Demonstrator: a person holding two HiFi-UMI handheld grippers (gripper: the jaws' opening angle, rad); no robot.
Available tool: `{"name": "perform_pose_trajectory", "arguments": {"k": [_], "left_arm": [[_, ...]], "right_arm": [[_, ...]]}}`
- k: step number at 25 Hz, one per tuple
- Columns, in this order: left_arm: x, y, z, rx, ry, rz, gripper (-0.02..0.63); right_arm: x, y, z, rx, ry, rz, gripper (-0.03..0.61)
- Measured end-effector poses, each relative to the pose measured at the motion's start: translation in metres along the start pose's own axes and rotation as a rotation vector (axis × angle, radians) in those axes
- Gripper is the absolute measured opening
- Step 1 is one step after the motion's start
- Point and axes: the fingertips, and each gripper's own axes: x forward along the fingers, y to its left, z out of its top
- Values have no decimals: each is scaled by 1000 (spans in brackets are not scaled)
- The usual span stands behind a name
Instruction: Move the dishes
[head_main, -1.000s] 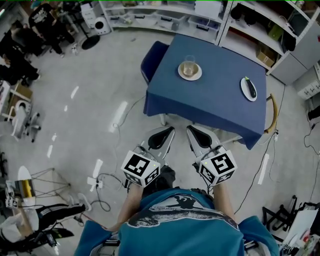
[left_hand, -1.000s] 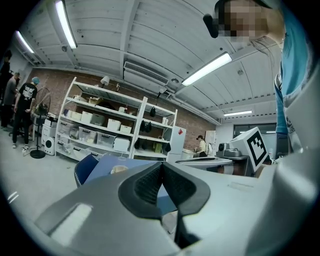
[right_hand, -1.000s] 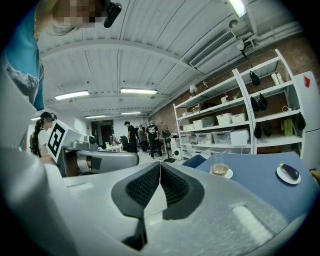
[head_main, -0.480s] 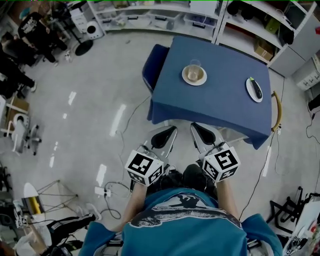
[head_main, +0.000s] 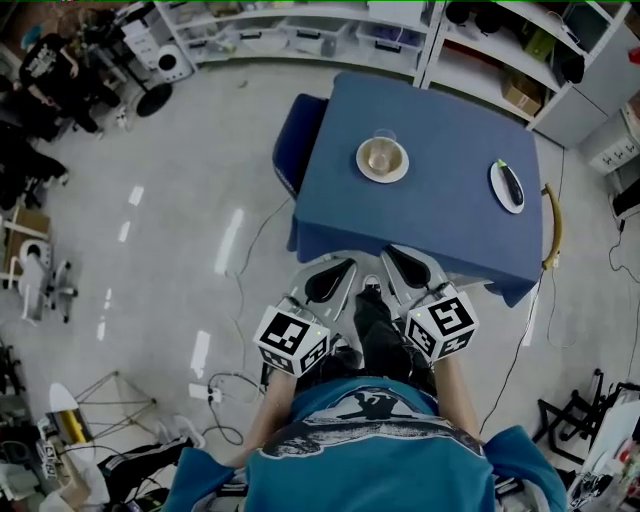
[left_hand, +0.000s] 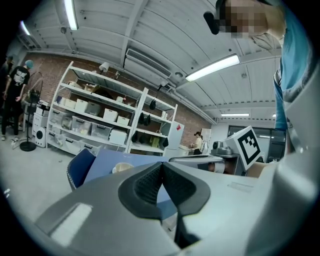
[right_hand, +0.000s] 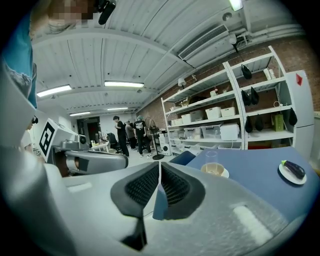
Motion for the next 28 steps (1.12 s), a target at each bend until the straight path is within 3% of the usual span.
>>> {"name": "perform_pose_trajectory", "arguments": {"k": [11, 21, 26, 28], "left_arm": [[78, 77, 45, 20, -6, 123, 18], [146, 108, 41, 20, 76, 171, 18], [161, 118, 40, 11, 96, 216, 18], [162, 118, 38, 4, 110, 226, 18]], "right_arm": [[86, -119, 3, -11, 89, -5, 28], [153, -205, -32, -24, 216, 3, 47], [176, -220, -51, -96, 302, 39, 97], [182, -221, -59, -118, 330, 47, 149]]}}
